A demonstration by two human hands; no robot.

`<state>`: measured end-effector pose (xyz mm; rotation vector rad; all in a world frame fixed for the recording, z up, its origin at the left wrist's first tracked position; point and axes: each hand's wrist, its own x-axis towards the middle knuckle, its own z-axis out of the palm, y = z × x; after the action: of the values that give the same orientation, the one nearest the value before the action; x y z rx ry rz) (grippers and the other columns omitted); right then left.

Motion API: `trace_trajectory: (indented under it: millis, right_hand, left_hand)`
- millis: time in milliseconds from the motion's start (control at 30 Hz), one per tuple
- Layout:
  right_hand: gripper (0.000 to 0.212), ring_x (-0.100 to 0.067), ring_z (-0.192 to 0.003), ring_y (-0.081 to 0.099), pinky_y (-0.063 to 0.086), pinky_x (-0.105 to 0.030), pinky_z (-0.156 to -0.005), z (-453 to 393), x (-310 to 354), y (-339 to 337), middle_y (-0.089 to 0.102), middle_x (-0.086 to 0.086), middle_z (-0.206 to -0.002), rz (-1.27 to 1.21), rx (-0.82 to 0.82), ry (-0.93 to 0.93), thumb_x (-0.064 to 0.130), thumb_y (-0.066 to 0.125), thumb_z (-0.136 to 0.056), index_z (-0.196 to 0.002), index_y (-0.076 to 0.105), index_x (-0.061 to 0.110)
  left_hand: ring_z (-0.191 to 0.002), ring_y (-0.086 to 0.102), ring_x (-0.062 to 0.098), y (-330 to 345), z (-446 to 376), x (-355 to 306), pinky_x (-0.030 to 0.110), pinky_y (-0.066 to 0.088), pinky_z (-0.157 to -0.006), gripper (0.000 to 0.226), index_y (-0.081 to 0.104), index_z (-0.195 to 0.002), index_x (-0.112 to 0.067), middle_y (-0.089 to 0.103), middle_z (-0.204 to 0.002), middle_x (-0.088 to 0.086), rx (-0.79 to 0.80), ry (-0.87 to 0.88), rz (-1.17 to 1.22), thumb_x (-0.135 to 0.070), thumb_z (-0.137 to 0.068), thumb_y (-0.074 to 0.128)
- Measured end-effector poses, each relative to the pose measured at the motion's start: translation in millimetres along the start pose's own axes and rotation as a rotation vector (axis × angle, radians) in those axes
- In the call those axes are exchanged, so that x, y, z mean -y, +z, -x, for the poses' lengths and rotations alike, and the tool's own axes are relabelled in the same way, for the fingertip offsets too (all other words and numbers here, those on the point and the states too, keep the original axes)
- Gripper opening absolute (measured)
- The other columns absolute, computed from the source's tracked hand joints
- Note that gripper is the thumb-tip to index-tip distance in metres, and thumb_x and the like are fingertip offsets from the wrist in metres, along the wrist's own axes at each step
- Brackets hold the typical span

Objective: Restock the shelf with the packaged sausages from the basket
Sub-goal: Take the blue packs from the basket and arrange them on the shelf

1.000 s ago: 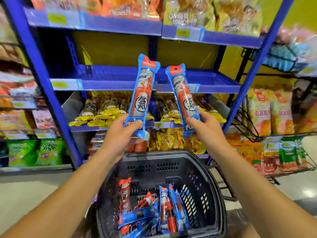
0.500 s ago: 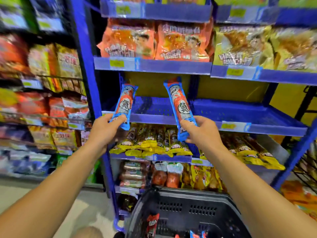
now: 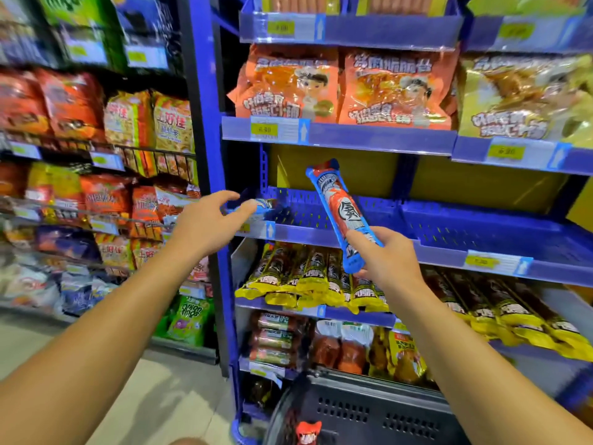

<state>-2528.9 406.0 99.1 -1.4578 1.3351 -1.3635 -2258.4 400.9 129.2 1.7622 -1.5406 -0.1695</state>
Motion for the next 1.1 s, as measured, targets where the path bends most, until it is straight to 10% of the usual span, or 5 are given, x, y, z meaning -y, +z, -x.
trace_trajectory:
  millis: [167,700,1100]
  right_hand:
    - [0.022,-0.016,-0.079,0.069,0.055,-0.027,-0.055,1.5,-0.8,3.9,0.071,-0.002,-0.092,-0.009,-0.016,-0.001,0.033,0.068,-0.09,-0.105,0.068,0.017]
    - [0.016,-0.013,-0.081,0.069,0.061,-0.035,-0.067,-3.1,-4.5,11.6,0.07,0.001,-0.095,-0.041,-0.005,0.037,0.033,0.066,-0.091,-0.102,0.066,0.022]
    - [0.02,-0.023,-0.063,0.072,0.058,-0.031,-0.061,-6.5,21.3,13.9,0.064,-0.003,-0.107,-0.145,0.139,0.285,0.033,0.057,-0.094,-0.109,0.054,0.02]
  left_hand:
    - [-0.133,0.044,0.027,5.3,-5.1,-3.3,0.038,0.033,-0.108,0.049,0.055,-0.137,-0.027,0.049,-0.144,0.007,0.038,0.432,-0.184,-0.047,-0.092,0.053]
    - [-0.112,0.053,0.031,46.5,-35.2,0.9,0.04,0.044,-0.085,0.034,0.062,-0.126,-0.018,0.059,-0.126,0.007,0.029,0.426,-0.385,-0.029,-0.1,0.044]
    - [-0.135,0.04,0.017,39.3,5.5,-33.3,0.036,0.031,-0.112,0.066,0.052,-0.138,-0.026,0.05,-0.144,-0.001,-0.003,0.62,-0.077,-0.061,-0.083,0.042]
